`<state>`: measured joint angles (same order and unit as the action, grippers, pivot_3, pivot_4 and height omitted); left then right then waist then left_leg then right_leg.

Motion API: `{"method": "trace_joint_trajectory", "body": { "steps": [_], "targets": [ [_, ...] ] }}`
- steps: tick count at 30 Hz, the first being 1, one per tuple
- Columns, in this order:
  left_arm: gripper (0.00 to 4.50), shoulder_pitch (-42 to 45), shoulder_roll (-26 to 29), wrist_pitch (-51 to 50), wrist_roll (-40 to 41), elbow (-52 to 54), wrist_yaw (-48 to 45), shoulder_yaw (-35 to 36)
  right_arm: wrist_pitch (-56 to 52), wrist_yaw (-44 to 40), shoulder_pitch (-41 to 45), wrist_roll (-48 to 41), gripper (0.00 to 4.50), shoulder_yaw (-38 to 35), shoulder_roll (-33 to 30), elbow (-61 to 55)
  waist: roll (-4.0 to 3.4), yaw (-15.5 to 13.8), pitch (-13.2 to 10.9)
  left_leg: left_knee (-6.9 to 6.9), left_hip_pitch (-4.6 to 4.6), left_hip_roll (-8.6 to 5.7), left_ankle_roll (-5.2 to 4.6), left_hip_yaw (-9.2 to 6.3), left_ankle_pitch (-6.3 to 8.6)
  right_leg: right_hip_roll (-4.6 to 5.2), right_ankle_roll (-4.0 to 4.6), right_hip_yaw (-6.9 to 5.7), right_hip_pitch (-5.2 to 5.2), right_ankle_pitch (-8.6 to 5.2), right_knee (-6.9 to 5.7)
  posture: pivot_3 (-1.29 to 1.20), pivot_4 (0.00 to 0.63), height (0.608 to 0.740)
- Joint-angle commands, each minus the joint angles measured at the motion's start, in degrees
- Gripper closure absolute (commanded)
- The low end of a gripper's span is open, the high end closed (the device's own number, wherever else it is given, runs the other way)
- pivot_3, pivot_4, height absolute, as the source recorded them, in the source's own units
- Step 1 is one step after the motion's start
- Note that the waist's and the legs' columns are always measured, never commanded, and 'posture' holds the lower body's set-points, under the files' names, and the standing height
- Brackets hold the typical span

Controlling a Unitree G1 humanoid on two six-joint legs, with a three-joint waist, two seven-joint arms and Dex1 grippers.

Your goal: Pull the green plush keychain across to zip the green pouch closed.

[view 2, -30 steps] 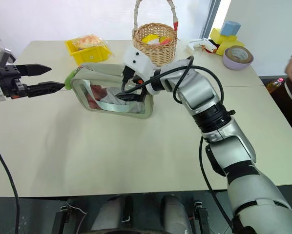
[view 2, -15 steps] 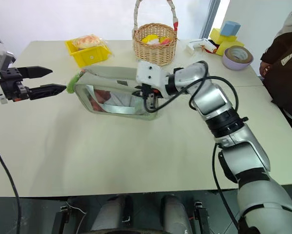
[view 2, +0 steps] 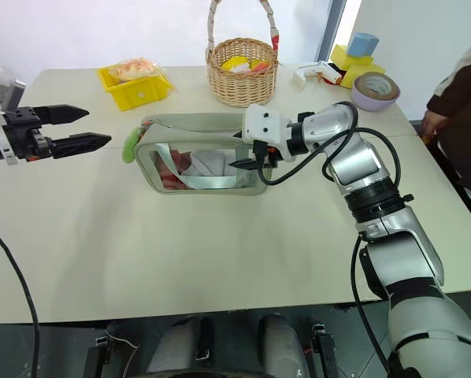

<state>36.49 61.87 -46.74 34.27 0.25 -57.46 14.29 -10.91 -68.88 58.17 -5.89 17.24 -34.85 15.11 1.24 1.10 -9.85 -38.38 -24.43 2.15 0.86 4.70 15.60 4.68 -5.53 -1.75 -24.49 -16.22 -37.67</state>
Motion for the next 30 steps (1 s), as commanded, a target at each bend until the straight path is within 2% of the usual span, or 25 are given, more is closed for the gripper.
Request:
{"method": "trace_joint_trajectory", "body": {
  "steps": [1,7,11,13,15,18,25,28,30],
  "targets": [
    [0.00,0.50,2.19,1.82,-0.90,-0.85,-0.53,2.46,-4.29,-1.27,0.30,-2.31,1.39,-4.60,-3.66,-6.85,0.00,-0.40,0.00,0.00,0.00,0.00,0.00,0.00,0.00,0.01,0.00,0.00,0.00,0.00,0.00,0.00,0.150,0.739],
    [0.00,-1.77,3.08,3.43,-1.64,-2.98,-1.11,3.22,-9.50,-1.31,-3.79,-3.46,1.39,-6.67,-7.12,-12.99,0.03,-0.34,0.03,-0.03,0.03,-0.03,-0.01,0.00,0.01,0.00,0.00,0.00,0.02,0.00,0.01,0.00,0.150,0.739],
    [0.00,-2.39,0.44,4.69,-2.06,-2.68,-0.42,1.35,-9.10,0.13,-7.73,-3.01,1.39,-5.63,-5.42,-13.88,0.03,-0.34,0.03,-0.05,0.03,-0.04,-0.01,0.00,0.01,0.00,0.00,-0.01,0.02,0.00,0.01,0.00,0.150,0.739],
    [0.00,-2.60,-0.89,4.85,-2.31,-1.76,0.03,0.55,-8.26,0.83,-8.33,-2.49,1.93,-5.27,-4.19,-12.86,0.03,-0.34,0.03,-0.08,0.03,-0.05,-0.01,0.00,0.00,0.00,0.00,0.00,0.02,0.00,0.00,0.00,0.150,0.739],
    [0.00,-2.77,-1.93,4.47,-2.14,-0.60,0.35,0.08,-6.75,0.96,-8.60,-1.85,2.65,-4.92,-3.58,-11.80,0.03,-0.31,0.03,-0.10,0.02,-0.05,-0.01,-0.01,0.00,0.00,0.00,0.00,0.02,0.00,-0.04,0.00,0.150,0.739],
    [0.00,-4.11,-4.03,3.94,-1.75,2.32,0.84,-1.05,-5.90,0.92,-8.50,-1.97,4.36,-4.85,-2.96,-11.36,0.03,-0.29,0.03,-0.10,0.02,-0.04,-0.01,-0.02,0.00,0.00,0.00,0.00,0.02,0.00,-0.11,0.00,0.150,0.739],
    [0.00,-5.83,-7.66,3.06,-1.37,5.71,2.17,-2.53,-5.33,0.96,-8.03,-1.72,4.45,-4.77,-2.32,-11.29,0.04,-0.20,0.03,-0.25,0.02,0.00,-0.02,-0.04,0.02,-0.03,0.00,0.00,0.02,0.00,-0.25,0.00,0.150,0.739],
    [0.84,-6.88,-7.22,4.40,-2.43,5.75,1.52,-2.99,-5.37,1.06,-7.93,-1.55,4.50,-4.77,-2.27,-11.21,0.03,-0.10,0.03,-0.25,0.03,0.01,-0.04,-0.03,0.02,-0.03,0.00,0.00,0.02,0.00,-0.25,0.00,0.150,0.739],
    [1.84,-7.01,-7.21,4.61,-2.40,5.42,1.19,-2.96,-5.54,1.17,-7.82,-1.55,4.50,-4.81,-2.14,-11.21,0.03,-0.17,0.03,-0.26,0.03,0.01,-0.04,-0.04,0.02,-0.04,0.00,-0.01,0.02,0.00,-0.26,0.00,0.150,0.739]
  ]
}}
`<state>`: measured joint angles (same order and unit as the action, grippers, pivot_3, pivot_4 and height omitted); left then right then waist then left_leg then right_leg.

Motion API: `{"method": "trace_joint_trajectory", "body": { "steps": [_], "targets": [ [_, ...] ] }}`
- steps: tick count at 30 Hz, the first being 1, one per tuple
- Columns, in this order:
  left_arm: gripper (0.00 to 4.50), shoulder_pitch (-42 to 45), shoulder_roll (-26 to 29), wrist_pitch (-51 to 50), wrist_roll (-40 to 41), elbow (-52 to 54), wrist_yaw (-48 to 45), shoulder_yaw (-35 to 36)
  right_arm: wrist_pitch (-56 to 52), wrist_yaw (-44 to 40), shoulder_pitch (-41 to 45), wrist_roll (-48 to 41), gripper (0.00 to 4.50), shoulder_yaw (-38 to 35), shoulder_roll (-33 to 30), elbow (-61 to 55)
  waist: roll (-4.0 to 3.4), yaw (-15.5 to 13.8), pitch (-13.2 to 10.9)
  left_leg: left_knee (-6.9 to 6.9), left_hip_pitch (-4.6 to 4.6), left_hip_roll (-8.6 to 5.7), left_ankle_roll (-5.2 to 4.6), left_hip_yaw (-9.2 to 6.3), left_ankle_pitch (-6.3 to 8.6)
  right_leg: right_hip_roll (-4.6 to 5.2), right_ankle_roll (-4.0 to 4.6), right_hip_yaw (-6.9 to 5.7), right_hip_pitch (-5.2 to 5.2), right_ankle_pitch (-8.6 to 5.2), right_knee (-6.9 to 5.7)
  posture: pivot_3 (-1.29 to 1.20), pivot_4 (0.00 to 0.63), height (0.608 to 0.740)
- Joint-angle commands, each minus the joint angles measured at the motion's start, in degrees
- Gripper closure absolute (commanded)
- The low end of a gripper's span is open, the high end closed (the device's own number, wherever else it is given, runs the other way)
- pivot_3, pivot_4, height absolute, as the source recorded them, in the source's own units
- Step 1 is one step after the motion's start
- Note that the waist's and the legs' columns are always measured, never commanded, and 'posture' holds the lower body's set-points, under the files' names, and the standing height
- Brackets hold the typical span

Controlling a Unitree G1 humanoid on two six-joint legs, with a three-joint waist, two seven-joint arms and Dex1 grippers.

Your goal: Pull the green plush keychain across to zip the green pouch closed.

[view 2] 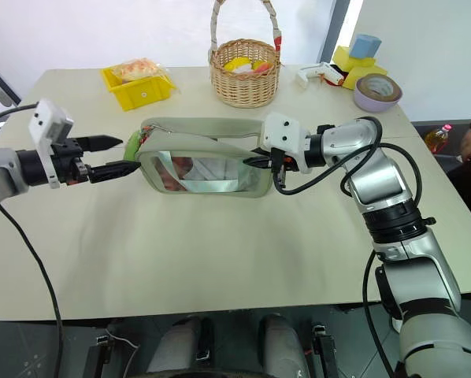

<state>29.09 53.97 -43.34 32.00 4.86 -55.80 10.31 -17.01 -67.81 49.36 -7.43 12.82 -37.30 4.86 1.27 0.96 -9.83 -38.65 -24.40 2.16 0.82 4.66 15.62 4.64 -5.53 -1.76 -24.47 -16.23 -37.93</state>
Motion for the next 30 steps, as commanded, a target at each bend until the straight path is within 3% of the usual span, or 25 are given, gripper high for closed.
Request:
{"method": "trace_joint_trajectory", "body": {
  "steps": [1,5,12,15,19,23,28,30],
  "targets": [
    [2.44,0.40,0.66,1.32,-0.16,0.64,-0.61,0.99,0.49,0.17,1.09,0.00,4.50,-0.39,0.41,-0.90,0.00,-0.08,0.00,-0.02,0.00,0.01,0.00,0.00,0.00,0.00,0.00,0.00,0.00,0.00,0.00,0.00,0.150,0.739],
    [4.45,-0.12,1.01,2.58,-1.02,0.99,-1.44,0.49,0.50,0.46,1.22,0.14,4.50,-0.65,0.62,-0.56,0.00,-0.11,0.00,-0.03,-0.01,0.00,-0.01,0.01,0.01,0.00,0.00,0.00,0.00,0.00,0.00,0.00,0.150,0.739],
    [4.45,6.64,2.09,2.82,-1.34,-2.87,-2.14,1.31,0.69,1.09,1.59,0.20,4.50,-0.81,0.97,0.21,0.00,-0.15,0.00,-0.07,-0.02,-0.02,-0.02,0.00,0.01,-0.01,0.00,0.00,0.00,0.00,-0.01,0.00,0.150,0.739],
    [4.45,13.26,1.73,0.93,0.57,-3.82,-2.57,1.33,0.99,1.32,1.80,0.29,4.50,-0.81,1.12,0.71,0.00,-0.16,0.00,-0.09,-0.04,-0.02,-0.02,-0.01,0.01,-0.02,0.00,-0.01,0.00,0.00,-0.01,0.00,0.150,0.739],
    [4.45,20.28,-1.75,-1.05,2.19,-1.80,-1.85,-1.74,1.15,1.48,2.14,0.39,4.50,-0.79,1.43,1.03,0.00,-0.16,0.00,-0.13,-0.05,-0.02,-0.03,-0.02,0.02,-0.02,0.00,-0.01,0.02,0.00,-0.03,0.00,0.150,0.739],
    [4.45,21.40,-5.16,1.47,-0.02,-0.14,-3.44,-6.75,1.20,1.70,2.58,0.56,4.50,-0.55,2.03,1.21,0.00,-0.17,0.00,-0.18,-0.05,-0.03,-0.03,-0.04,0.02,-0.02,-0.01,-0.01,0.05,0.00,-0.04,0.00,0.150,0.739],
    [4.45,20.19,-4.92,7.37,-5.00,-1.75,-6.33,-11.18,0.75,1.79,2.69,0.60,4.50,-0.60,2.43,0.75,-0.01,0.09,0.00,-0.18,-0.05,0.00,-0.03,-0.04,0.02,-0.08,0.00,-0.01,0.03,0.00,-0.05,0.00,0.150,0.739],
    [3.82,20.11,-4.84,9.59,-6.70,-3.00,-6.83,-11.60,0.66,1.95,2.71,0.64,4.50,-0.70,2.43,0.70,-0.01,-0.02,0.00,-0.18,-0.05,0.00,-0.03,-0.03,0.02,-0.08,0.00,-0.01,0.03,0.00,-0.04,0.00,0.150,0.739]
  ]
}}
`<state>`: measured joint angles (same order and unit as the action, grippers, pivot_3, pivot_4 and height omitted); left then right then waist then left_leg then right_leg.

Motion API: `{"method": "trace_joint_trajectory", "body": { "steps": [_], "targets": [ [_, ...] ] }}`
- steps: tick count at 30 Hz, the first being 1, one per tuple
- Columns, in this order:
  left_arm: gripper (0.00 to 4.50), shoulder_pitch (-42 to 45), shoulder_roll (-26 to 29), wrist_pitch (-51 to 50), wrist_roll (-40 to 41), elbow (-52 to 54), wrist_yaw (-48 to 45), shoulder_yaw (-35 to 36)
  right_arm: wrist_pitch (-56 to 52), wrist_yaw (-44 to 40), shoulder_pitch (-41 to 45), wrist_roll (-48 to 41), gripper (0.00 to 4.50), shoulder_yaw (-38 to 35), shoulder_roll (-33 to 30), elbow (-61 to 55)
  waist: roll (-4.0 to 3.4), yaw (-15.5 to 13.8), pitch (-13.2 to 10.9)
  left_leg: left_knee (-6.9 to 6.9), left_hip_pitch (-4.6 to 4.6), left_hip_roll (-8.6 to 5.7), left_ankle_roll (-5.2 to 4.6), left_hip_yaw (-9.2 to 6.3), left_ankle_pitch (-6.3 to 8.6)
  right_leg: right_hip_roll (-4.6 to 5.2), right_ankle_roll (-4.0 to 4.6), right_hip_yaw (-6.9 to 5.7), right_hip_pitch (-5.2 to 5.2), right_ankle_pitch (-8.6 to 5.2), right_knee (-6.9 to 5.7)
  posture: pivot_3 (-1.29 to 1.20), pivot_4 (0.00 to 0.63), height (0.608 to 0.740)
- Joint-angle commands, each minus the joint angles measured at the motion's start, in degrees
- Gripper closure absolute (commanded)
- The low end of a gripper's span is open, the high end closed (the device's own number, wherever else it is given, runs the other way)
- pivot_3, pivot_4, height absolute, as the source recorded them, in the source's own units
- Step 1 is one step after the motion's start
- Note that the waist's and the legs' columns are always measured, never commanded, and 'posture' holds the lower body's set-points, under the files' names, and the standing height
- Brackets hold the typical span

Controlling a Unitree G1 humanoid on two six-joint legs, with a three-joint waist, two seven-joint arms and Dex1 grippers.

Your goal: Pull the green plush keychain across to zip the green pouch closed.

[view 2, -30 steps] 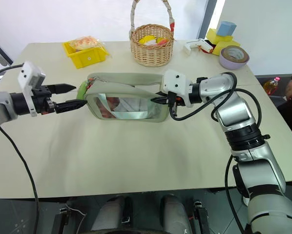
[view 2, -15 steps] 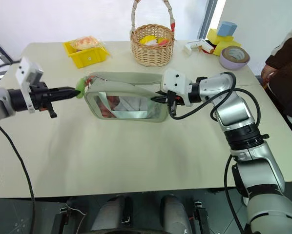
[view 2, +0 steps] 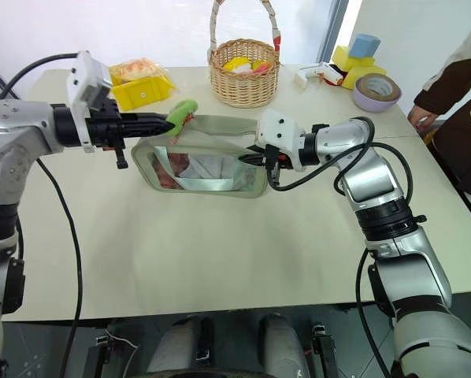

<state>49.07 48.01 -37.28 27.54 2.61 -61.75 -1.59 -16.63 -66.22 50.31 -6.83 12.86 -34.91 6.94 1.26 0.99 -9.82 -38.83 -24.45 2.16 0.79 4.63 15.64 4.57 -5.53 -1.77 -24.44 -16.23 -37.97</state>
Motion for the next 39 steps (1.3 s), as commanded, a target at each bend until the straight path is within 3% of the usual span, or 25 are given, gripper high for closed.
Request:
{"method": "trace_joint_trajectory", "body": {
  "steps": [1,8,14,18,21,27,31,37,39],
  "targets": [
    [3.45,0.31,1.27,4.02,-2.47,-1.18,-1.49,0.47,0.18,0.45,1.78,0.02,4.50,-0.79,0.08,-1.36,0.00,-0.09,0.00,-0.02,0.00,0.00,0.00,0.01,0.00,0.00,0.00,0.00,0.00,0.00,0.00,0.00,0.150,0.739],
    [0.04,2.65,3.66,1.11,-1.43,-1.48,-3.63,3.03,0.19,0.66,1.70,0.10,4.50,-0.72,0.45,-1.06,0.00,-0.07,0.00,-0.02,-0.01,-0.01,-0.02,0.00,0.01,0.01,0.00,0.00,0.01,0.00,0.00,0.00,0.150,0.739],
    [0.04,-1.55,11.51,-0.71,0.00,-2.39,-7.53,7.43,0.83,0.48,2.08,0.28,4.50,-0.62,0.88,-0.16,-0.01,0.17,0.00,-0.01,0.00,0.00,-0.02,0.00,0.01,0.01,-0.01,0.00,0.00,0.00,0.00,0.00,0.150,0.739],
    [0.04,-6.56,12.81,1.66,-1.68,-4.07,-6.76,8.72,1.09,0.23,2.27,0.40,4.50,-0.56,0.99,0.23,-0.01,-0.19,0.00,-0.03,0.00,0.01,-0.02,-0.01,0.01,0.01,-0.01,0.00,0.01,-0.01,-0.01,0.00,0.150,0.739],
    [0.04,-11.44,9.28,6.23,-4.11,-5.11,-3.48,8.19,1.01,-0.17,2.47,0.45,4.50,-0.46,1.04,0.24,-0.03,-0.23,0.01,-0.04,-0.01,0.01,-0.05,0.00,0.03,0.04,0.00,0.00,0.03,-0.01,0.00,0.00,0.150,0.739],
    [0.04,-11.88,3.26,11.27,-7.28,-7.17,-0.14,5.74,0.96,-0.98,2.65,0.56,4.50,-0.34,0.97,0.23,0.00,-0.26,0.02,-0.10,-0.06,0.00,-0.08,-0.02,0.05,0.04,-0.01,-0.02,0.03,0.00,-0.01,0.00,0.150,0.739],
    [1.33,-11.18,1.66,10.05,-5.33,-6.82,0.04,6.95,0.84,-1.13,2.72,0.61,4.50,-0.40,0.87,0.05,0.00,-0.21,0.02,-0.08,-0.05,0.01,-0.08,-0.02,0.05,0.02,-0.01,-0.03,0.02,-0.01,-0.02,0.00,0.150,0.739],
    [4.47,-12.32,2.56,8.10,-3.95,-4.69,-1.29,7.19,1.00,-0.76,2.91,0.85,4.50,-0.37,1.30,0.55,0.00,-0.20,0.02,-0.08,-0.05,0.01,-0.08,-0.02,0.05,0.03,-0.01,-0.03,0.02,-0.01,-0.02,0.00,0.150,0.739],
    [4.47,-12.75,2.68,8.06,-4.60,-4.43,-0.85,6.86,0.95,-0.70,2.81,0.83,4.50,-0.36,1.34,0.39,0.00,-0.20,0.02,-0.09,-0.05,0.01,-0.08,-0.02,0.05,0.03,-0.01,-0.03,0.02,0.00,-0.02,0.00,0.150,0.739]
  ]
}}
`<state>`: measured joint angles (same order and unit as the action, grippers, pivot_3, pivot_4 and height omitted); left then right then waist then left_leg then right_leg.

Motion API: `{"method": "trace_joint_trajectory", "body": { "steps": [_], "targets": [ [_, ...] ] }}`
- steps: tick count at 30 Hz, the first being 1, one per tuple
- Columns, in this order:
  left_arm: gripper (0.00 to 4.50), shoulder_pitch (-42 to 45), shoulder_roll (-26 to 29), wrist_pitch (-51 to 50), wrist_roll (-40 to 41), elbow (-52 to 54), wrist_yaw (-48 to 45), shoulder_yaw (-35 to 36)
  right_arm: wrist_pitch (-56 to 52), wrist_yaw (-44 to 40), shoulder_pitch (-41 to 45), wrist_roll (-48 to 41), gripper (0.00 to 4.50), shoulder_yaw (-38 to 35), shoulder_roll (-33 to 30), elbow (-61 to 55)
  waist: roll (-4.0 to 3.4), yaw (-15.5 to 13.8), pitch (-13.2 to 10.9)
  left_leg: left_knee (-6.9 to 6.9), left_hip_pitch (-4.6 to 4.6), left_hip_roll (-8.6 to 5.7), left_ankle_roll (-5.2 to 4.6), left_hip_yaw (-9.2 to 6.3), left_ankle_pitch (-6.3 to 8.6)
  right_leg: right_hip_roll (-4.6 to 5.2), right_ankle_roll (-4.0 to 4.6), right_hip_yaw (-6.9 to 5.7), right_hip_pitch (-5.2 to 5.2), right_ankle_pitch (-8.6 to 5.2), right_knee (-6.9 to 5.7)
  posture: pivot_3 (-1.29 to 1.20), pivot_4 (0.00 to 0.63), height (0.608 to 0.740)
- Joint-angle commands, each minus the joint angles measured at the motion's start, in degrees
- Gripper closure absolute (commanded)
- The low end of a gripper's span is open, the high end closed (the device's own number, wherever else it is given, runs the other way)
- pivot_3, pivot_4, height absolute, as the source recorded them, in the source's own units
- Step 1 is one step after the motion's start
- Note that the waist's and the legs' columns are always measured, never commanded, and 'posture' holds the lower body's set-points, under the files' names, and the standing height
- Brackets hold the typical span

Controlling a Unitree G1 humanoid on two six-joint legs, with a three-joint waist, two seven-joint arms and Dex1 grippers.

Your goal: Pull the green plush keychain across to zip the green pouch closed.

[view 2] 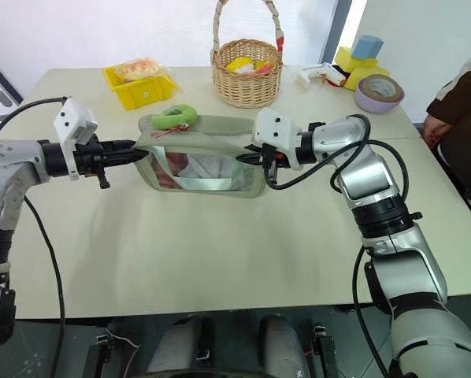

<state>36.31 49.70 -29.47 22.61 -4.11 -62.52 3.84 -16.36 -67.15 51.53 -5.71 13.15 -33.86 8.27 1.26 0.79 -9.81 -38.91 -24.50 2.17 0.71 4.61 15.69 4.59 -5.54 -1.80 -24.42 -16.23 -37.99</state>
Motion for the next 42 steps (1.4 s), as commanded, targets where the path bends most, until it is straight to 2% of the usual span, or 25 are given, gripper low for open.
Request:
{"method": "trace_joint_trajectory", "body": {
  "steps": [1,3,4,7,8,9,11,15,19,26,29,34,35,42],
  "targets": [
    [4.47,-0.34,1.14,0.11,0.41,2.78,-0.28,1.31,0.48,0.06,1.59,-0.39,4.50,-0.65,0.19,-1.11,0.00,0.00,0.00,0.00,0.00,0.00,0.00,0.00,0.00,0.00,0.00,0.00,0.00,0.00,0.00,0.00,0.150,0.739],
    [4.50,-0.76,1.15,-0.20,0.70,3.49,-0.30,1.31,0.08,-0.79,2.11,-0.63,3.68,-0.73,-0.38,-0.99,0.00,0.00,0.00,0.00,0.00,0.00,0.00,0.00,0.00,0.00,0.00,0.00,0.00,0.00,0.00,0.00,0.150,0.739],
    [4.50,-0.99,1.19,-0.36,0.89,3.84,-0.29,1.41,-0.27,-1.41,2.38,-0.84,3.43,-0.84,-0.84,-1.08,0.00,-0.01,0.00,0.00,0.00,0.00,0.00,0.00,0.00,0.00,0.00,0.00,0.00,0.00,0.00,0.00,0.150,0.739],
    [4.50,-1.54,1.27,-0.34,0.88,4.24,-0.15,1.58,-0.99,-3.00,4.88,-0.74,1.99,-1.37,-2.28,-0.15,0.00,-0.12,0.00,0.00,0.00,0.00,0.00,0.00,0.00,0.01,0.00,0.00,0.00,0.00,0.00,0.00,0.150,0.739],
    [4.50,-1.72,1.32,-0.28,0.90,4.33,-0.12,1.62,-1.39,-3.49,5.92,-0.81,1.35,-1.56,-2.65,0.22,-0.01,-0.09,0.00,0.00,0.00,0.00,0.00,0.00,0.00,0.01,0.00,0.00,0.00,0.00,0.00,0.00,0.150,0.739],
    [4.50,-1.93,1.40,-0.26,0.93,4.48,-0.09,1.71,-2.11,-4.09,7.01,-1.14,0.95,-1.74,-2.92,0.40,0.00,-0.08,0.00,-0.01,0.00,-0.01,0.00,0.01,0.00,0.02,0.00,0.00,0.00,0.00,0.00,0.00,0.150,0.739],
    [4.50,-2.09,1.39,-0.37,1.02,4.75,0.05,1.73,-3.98,-4.07,10.89,-2.43,0.95,-2.48,-1.71,1.61,-0.01,-0.02,0.00,0.00,0.00,-0.01,0.00,0.00,0.00,0.01,0.00,0.00,0.00,0.00,0.00,0.00,0.150,0.739],
    [4.50,-2.20,1.32,-0.45,0.99,5.04,0.17,1.48,-8.17,-0.68,17.48,-5.53,0.95,-3.63,5.21,3.90,-0.04,0.27,0.00,0.03,0.03,0.04,0.00,0.02,0.00,-0.02,0.00,0.01,-0.02,0.00,-0.03,0.00,0.150,0.739],
    [4.50,-1.97,1.24,-0.34,0.81,4.89,0.04,1.27,-3.99,3.75,19.15,-2.22,0.95,-1.45,10.70,8.58,-0.02,0.21,0.01,0.02,0.03,0.09,0.00,0.06,0.00,-0.01,0.00,-0.01,-0.02,0.00,-0.05,0.00,0.150,0.739],
    [4.50,-1.54,1.28,-0.61,0.89,5.36,0.09,0.91,5.27,6.86,20.03,3.00,0.95,2.38,15.68,18.10,-0.03,0.14,0.00,0.02,-0.01,-0.01,0.00,0.05,0.00,0.03,0.00,-0.01,-0.02,0.00,-0.04,0.00,0.150,0.739],
    [4.50,-1.79,1.38,-0.69,0.89,5.77,0.25,1.05,6.59,7.48,20.35,4.13,1.76,2.84,16.91,19.76,-0.03,0.20,0.01,0.02,-0.01,0.01,0.00,0.02,0.00,0.02,0.00,-0.01,-0.02,0.00,-0.05,0.00,0.150,0.739],
    [4.50,-1.78,1.49,-0.71,0.86,5.70,0.39,1.16,7.01,7.07,20.75,4.27,4.26,2.38,18.02,20.72,-0.03,0.19,0.00,0.02,-0.01,0.01,0.01,0.02,0.00,0.02,0.00,-0.02,-0.02,0.00,-0.05,0.00,0.150,0.739],
    [4.50,-1.70,1.49,-0.66,0.82,5.58,0.39,1.16,6.84,6.93,20.83,4.09,4.46,2.16,18.04,20.71,-0.03,0.19,0.01,0.02,-0.01,0.02,0.01,0.02,0.00,0.02,0.00,-0.02,-0.02,0.00,-0.05,0.00,0.150,0.739],
    [4.50,-1.69,1.31,-0.58,0.77,5.34,0.52,1.24,2.53,5.42,20.37,2.16,4.46,-0.66,14.38,16.08,-0.03,0.07,0.00,0.02,-0.01,0.02,0.01,0.01,0.00,0.02,0.00,-0.02,-0.02,0.00,-0.05,0.00,0.150,0.739]
  ]
}}
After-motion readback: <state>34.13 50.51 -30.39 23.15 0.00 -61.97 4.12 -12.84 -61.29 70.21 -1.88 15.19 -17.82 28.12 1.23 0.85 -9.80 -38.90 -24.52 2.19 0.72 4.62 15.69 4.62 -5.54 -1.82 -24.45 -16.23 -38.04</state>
